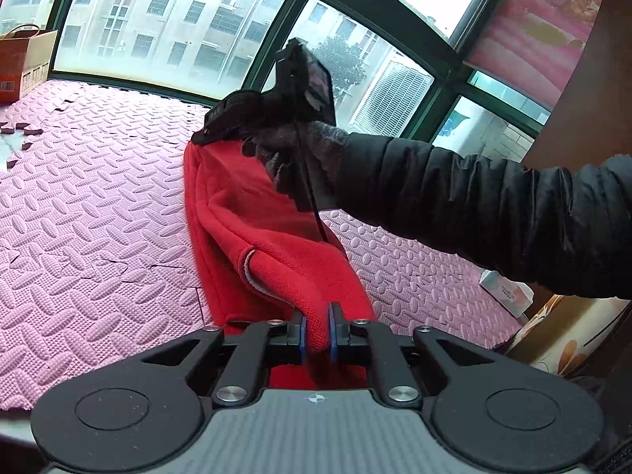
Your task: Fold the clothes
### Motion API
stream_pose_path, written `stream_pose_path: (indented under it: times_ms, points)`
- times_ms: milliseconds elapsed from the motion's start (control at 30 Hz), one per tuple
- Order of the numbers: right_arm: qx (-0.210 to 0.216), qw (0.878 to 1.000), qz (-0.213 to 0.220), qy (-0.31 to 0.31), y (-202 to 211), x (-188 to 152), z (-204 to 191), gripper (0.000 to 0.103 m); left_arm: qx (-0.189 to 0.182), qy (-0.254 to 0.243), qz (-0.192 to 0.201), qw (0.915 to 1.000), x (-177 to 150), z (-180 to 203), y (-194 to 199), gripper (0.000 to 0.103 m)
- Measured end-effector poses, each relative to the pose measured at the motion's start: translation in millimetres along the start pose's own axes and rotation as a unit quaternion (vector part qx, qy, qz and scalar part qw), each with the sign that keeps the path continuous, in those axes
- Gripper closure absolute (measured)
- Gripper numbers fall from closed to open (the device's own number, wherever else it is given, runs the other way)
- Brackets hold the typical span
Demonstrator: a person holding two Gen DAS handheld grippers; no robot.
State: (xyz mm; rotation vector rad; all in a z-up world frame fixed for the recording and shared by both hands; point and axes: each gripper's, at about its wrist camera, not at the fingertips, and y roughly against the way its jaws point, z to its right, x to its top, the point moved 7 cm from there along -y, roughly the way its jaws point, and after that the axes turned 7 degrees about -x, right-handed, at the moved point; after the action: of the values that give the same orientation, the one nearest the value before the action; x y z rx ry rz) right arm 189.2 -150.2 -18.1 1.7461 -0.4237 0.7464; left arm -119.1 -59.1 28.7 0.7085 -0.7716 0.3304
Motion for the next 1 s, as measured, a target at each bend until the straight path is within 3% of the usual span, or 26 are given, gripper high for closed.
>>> stream_pose_path:
  times_ms: [133,300,367,533,633,867,1000]
  points:
    - [0.015,1.0,-0.015,0.007,-3.8,-8.7,-6.1,0.097,0.001,0.007,-0.006,1.0,-2.7,-3.9,1.3,0.091]
    - [0.034,0.999,-0.012,0.021,32.4,2.8,2.8,0.089,-0.004,0.004,-0.006,1.0,2.0,-5.6,10.0,0.087]
    - [0.032,0.999,-0.007,0.024,47.0,7.6,12.3,0.072,0.001,-0.004,-0.003,1.0,4.1,-6.8,16.6,0.084]
    - [0.021,0.999,-0.001,0.043,81.3,4.2,34.3,0.053,0.023,-0.013,0.003,0.9996,7.4,-10.3,29.9,0.077]
    - [0.023,0.998,-0.002,0.051,98.5,-5.6,42.6,0.045,0.044,-0.012,0.017,0.9988,13.8,-13.9,37.3,0.067]
    - [0.018,0.995,-0.013,0.095,153.7,-52.9,47.9,0.035,0.046,-0.028,0.027,0.9982,39.8,-12.1,14.8,0.069]
    - [0.035,0.989,-0.016,0.141,194.0,-94.5,31.7,0.03,0.063,-0.053,-0.008,0.9966,40.9,-22.2,-17.4,0.07]
